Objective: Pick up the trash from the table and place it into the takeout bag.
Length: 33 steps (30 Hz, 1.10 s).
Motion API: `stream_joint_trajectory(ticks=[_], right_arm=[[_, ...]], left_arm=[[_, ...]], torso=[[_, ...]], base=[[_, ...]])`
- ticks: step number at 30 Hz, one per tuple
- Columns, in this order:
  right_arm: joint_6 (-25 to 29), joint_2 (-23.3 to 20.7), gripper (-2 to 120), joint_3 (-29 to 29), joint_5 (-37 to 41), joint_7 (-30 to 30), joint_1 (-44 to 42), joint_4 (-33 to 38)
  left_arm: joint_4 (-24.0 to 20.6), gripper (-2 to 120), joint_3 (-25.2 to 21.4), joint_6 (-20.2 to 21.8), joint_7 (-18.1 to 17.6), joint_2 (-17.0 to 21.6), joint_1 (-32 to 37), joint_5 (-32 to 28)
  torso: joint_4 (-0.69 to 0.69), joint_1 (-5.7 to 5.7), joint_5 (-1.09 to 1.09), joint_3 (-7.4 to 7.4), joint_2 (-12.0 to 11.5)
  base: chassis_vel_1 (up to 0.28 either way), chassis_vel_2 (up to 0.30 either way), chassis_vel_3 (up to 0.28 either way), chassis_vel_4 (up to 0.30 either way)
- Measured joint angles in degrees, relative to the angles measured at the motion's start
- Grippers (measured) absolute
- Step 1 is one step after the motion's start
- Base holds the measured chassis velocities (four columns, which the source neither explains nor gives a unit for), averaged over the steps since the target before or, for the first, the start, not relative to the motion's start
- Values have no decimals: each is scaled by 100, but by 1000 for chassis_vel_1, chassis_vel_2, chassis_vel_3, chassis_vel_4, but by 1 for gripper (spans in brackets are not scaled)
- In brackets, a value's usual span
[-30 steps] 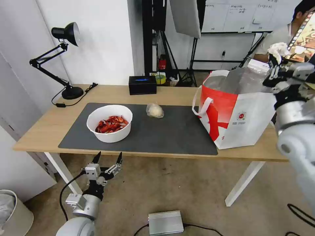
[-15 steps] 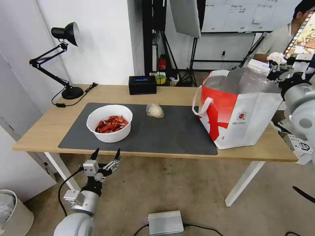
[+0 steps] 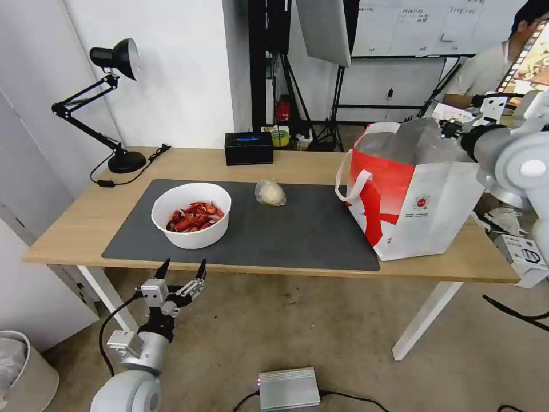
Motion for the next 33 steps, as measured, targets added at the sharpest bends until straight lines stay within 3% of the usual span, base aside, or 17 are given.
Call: stream_joint_trajectory(ticks=[15, 20, 22, 24, 33], right_arm=[[-198, 147, 0, -38, 655, 559, 115, -322], [-196, 180, 22, -14, 775, 635, 83, -315], [-194, 181, 25, 5, 816, 647, 65, -302], [-189, 182, 37, 48, 842, 656, 26, -258], [-177, 190, 64, 106, 992, 735, -45, -152]], left_arm=[[-16, 100, -47, 0, 1, 4, 35, -11], [-32, 100, -68, 0, 1, -3, 59, -10], [-41, 100, -69, 0, 2, -6, 66, -9], [-60, 100, -75, 0, 1, -6, 69, -8], [-117, 100, -75, -9, -2, -45, 114, -3]], torso=[[0, 0, 0, 0, 0], [0, 0, 0, -1, 0], [0, 0, 0, -1, 0], [0, 0, 1, -1, 0], [0, 0, 1, -1, 0]], base=[[0, 0, 0, 0], [0, 0, 0, 0], [0, 0, 0, 0], [0, 0, 0, 0], [0, 0, 0, 0]])
